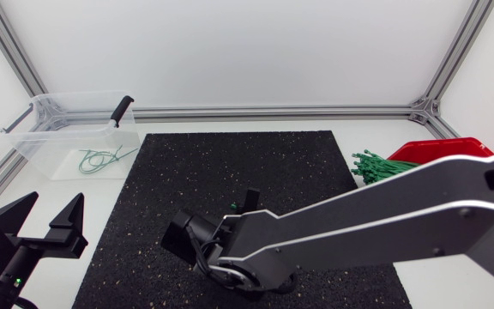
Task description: Take a green cable tie from the red box, thread the tail through the head to close it, then place it in the transparent bin on the left.
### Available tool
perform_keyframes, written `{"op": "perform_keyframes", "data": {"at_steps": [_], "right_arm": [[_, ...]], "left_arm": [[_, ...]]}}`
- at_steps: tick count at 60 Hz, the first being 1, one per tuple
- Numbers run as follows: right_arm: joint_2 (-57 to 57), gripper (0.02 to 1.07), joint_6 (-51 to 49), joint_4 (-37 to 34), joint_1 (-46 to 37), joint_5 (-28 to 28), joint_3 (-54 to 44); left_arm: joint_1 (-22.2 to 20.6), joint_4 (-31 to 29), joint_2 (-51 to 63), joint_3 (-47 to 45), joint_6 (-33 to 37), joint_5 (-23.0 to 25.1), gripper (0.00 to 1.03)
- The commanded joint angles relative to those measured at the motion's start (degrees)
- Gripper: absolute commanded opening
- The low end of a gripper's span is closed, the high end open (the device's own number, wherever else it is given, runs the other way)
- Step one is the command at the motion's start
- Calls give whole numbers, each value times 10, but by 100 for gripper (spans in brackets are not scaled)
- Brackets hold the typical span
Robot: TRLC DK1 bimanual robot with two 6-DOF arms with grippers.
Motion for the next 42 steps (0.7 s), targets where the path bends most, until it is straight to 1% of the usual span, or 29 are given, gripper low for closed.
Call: {"op": "perform_keyframes", "data": {"at_steps": [1,3,10,15,16,18,19,20,31,36,42], "right_arm": [[-24,53,-3,-21,-3,-2,5],[-38,54,-2,-34,-9,-16,7],[-96,54,-3,-63,-48,-91,11],[-136,54,-15,-86,-100,-156,18],[-145,54,-28,-87,-117,-181,20],[-151,54,-36,-92,-136,-205,23],[-154,54,-41,-105,-154,-235,29],[-154,54,-42,-112,-164,-249,32],[-137,54,-54,-145,-239,-382,60],[-111,54,-54,-145,-264,-419,70],[-74,54,-52,-127,-270,-424,63]], "left_arm": [[-1,-16,8,-22,-14,1,99],[-1,-16,8,-22,-13,1,99],[0,-16,8,-22,-14,1,99],[0,-16,8,-22,-14,1,99],[-1,-16,9,-22,-14,1,99],[-1,-16,9,-22,-14,1,99],[-1,-16,10,-22,-14,1,99],[-2,-16,10,-22,-14,1,99],[-3,-16,10,-22,-14,1,99],[-3,-16,10,-22,-14,1,99],[-1,-16,10,-22,-14,1,99]]}}
